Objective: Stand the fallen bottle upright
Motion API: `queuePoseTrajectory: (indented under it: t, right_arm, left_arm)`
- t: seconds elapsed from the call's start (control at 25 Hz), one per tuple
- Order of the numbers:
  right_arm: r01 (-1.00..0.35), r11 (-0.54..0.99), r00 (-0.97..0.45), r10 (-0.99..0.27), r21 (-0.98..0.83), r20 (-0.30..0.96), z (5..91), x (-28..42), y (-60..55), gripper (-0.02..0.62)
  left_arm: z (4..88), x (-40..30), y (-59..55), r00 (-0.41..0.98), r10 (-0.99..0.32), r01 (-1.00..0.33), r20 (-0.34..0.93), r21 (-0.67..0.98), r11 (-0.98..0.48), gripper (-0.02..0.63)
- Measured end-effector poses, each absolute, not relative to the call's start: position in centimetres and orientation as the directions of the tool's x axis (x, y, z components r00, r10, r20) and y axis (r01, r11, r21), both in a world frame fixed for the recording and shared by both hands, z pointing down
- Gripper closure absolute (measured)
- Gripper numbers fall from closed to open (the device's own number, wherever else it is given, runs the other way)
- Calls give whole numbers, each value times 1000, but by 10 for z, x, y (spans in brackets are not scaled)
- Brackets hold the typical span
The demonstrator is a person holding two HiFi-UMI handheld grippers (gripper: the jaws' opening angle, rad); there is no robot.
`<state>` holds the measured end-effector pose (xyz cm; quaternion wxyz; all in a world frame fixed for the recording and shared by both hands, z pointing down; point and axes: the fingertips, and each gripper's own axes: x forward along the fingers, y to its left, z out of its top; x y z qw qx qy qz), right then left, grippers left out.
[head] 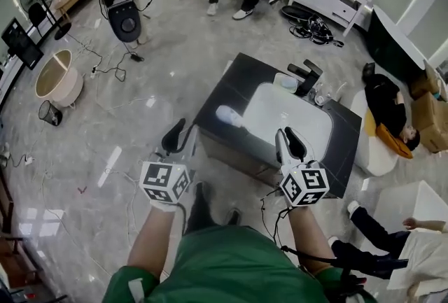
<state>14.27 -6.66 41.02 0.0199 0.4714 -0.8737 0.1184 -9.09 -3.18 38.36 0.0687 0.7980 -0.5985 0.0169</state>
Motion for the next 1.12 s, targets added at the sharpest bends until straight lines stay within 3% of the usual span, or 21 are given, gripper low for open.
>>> queuePoseTrajectory:
  t: [0.64,1.12]
  right_arm:
    - [-913,372,-401,-894,-168,201,423,71,-176,514]
    - [-947,258,-302,-917,-191,259,459,91,-203,512]
  left_arm:
    - [407,-163,-179,486,-858,-872,165,31,-488,485]
    - [454,-157,-225,580,-781,-813,233,111,-571,485]
